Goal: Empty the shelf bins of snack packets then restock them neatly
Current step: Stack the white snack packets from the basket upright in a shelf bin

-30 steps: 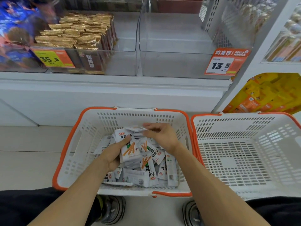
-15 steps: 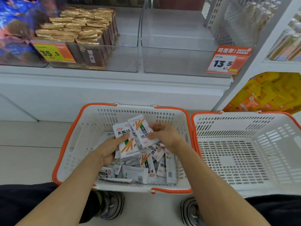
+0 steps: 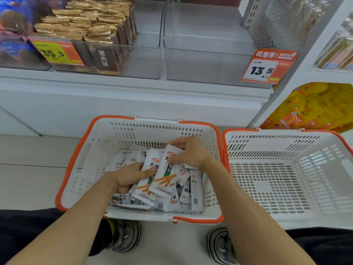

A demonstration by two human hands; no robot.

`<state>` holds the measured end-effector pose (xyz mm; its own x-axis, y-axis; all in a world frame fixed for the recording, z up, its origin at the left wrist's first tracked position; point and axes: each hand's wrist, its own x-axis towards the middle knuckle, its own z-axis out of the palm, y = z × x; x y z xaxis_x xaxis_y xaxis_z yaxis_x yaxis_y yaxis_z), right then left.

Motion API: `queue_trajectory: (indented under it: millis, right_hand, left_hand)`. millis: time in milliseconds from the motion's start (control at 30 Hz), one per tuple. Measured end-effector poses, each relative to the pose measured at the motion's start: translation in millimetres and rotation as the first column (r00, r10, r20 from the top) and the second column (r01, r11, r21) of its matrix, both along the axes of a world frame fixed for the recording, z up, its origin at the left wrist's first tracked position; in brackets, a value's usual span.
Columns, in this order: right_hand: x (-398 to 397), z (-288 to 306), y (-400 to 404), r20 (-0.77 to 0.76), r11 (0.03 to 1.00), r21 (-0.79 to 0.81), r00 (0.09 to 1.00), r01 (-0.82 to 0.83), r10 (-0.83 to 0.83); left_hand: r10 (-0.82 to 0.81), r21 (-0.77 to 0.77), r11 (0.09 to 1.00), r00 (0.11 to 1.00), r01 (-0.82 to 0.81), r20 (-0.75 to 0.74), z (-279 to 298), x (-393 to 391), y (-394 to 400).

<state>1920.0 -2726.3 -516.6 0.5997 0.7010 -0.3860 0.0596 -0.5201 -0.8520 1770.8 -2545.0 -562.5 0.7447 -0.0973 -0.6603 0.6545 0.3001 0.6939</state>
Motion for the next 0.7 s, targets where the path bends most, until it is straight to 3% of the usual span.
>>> queue_trajectory:
  millis: [100, 200, 267, 333, 367, 567, 700]
  right_hand:
    - [-17, -8, 11, 0.152, 0.994, 0.042, 0.983, 0.1, -0.105]
    - [-30, -25, 22, 0.135, 0.98, -0.053, 0.974, 0.191, -0.183]
    - [-34, -31, 25, -0.126, 0.978, -0.123, 0.975, 0.167, -0.182]
    - [-38, -32, 26, -0.455, 0.99, -0.084, 0.88, 0.114, -0.14]
    - [-40, -29, 26, -0.529, 0.995, -0.053, 0.843, 0.084, -0.099]
    - [-46, -17, 29, -0.501, 0.999, 0.046, 0.865, -0.016, 0.037]
    - [-36, -10, 25, -0.329, 0.992, 0.092, 0.937, -0.091, 0.117]
  left_hand:
    - [0.03, -0.007, 1.0, 0.999, -0.03, -0.027, 0, -1, -9]
    - [0.158, 0.01, 0.987, 0.987, -0.158, -0.032, -4, 1, -13]
    - [0.27, -0.021, 0.963, 0.963, -0.27, -0.008, -2, 4, -14]
    - [0.339, -0.043, 0.94, 0.941, -0.338, 0.016, 4, 9, -16]
    - [0.366, -0.053, 0.93, 0.93, -0.365, 0.023, 9, 11, -17]
    - [0.489, -0.103, 0.867, 0.872, -0.487, -0.008, 30, 25, -23]
    - [0.486, 0.095, 0.867, 0.872, -0.49, 0.064, 42, 31, -32]
